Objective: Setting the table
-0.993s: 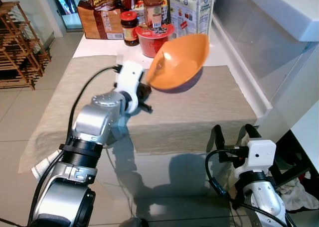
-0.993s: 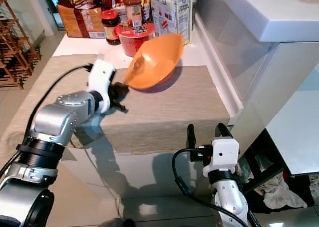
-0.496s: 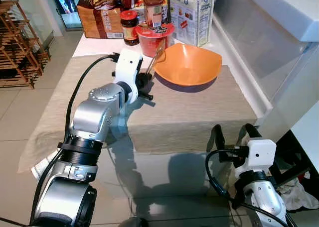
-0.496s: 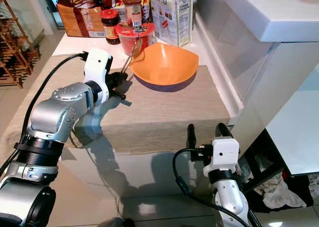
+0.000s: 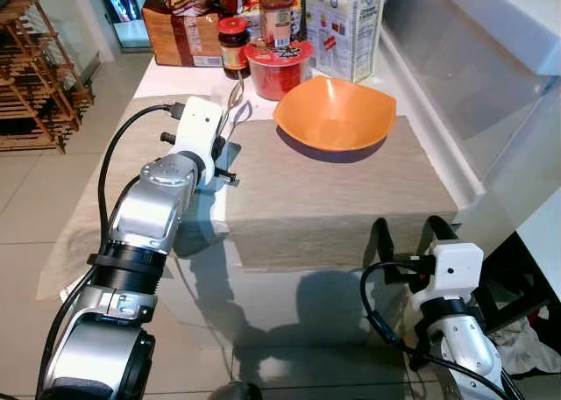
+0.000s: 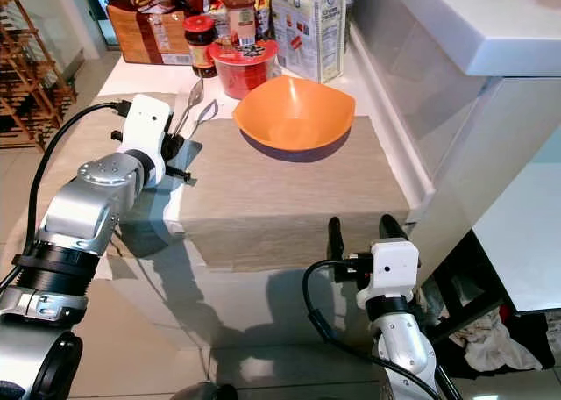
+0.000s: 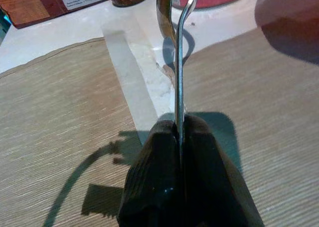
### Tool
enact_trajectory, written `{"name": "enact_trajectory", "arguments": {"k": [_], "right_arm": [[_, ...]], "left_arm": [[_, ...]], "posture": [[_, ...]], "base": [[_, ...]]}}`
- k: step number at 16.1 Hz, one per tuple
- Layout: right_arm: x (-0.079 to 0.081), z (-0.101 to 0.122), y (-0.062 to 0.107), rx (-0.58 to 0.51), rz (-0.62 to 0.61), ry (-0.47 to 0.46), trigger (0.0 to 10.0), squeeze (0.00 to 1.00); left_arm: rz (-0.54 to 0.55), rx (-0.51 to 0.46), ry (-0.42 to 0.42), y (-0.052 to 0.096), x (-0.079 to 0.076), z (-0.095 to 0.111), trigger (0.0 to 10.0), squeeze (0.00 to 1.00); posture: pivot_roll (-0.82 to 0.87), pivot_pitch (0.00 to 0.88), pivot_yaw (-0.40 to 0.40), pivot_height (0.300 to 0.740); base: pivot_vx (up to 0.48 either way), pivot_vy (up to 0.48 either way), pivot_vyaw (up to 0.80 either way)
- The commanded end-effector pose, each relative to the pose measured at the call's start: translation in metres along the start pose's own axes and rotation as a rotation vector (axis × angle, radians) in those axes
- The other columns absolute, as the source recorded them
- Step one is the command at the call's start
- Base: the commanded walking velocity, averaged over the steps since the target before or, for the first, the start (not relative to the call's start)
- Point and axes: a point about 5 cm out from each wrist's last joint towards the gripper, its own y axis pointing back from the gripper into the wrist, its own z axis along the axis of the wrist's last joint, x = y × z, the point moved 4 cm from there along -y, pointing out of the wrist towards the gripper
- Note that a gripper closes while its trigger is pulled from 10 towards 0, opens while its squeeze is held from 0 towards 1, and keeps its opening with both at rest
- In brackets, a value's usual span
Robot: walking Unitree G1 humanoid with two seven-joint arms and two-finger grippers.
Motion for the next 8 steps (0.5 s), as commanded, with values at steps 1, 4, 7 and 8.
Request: {"name": "enact_trajectory", "arguments": {"k": [1,4,7,8], "right_arm": [[0.003,-0.002,0.000,0.011,0.012,-0.004,10.0,0.00],[0.004,-0.003,0.001,0.014,0.015,-0.006,10.0,0.00],[0.005,-0.004,0.001,0.016,0.015,-0.007,10.0,0.00],[0.005,-0.004,0.001,0.016,0.014,-0.008,10.0,0.00]], "left_arm": [[0.002,0.015,-0.039,0.000,0.000,-0.005,0.0,0.00],[-0.044,0.051,-0.087,0.002,-0.011,-0.017,0.0,0.00],[-0.076,0.074,-0.122,0.002,-0.020,-0.021,8.9,0.00],[-0.064,0.078,-0.131,0.002,-0.018,-0.022,10.0,0.32]], "posture": [[-0.11,0.010,0.050,0.740],[-0.11,0.012,0.050,0.740],[-0.11,0.013,0.052,0.740],[-0.11,0.013,0.054,0.740]], "base": [[0.000,0.000,0.00],[0.000,0.000,0.00],[0.000,0.000,0.00],[0.000,0.000,0.00]]}}
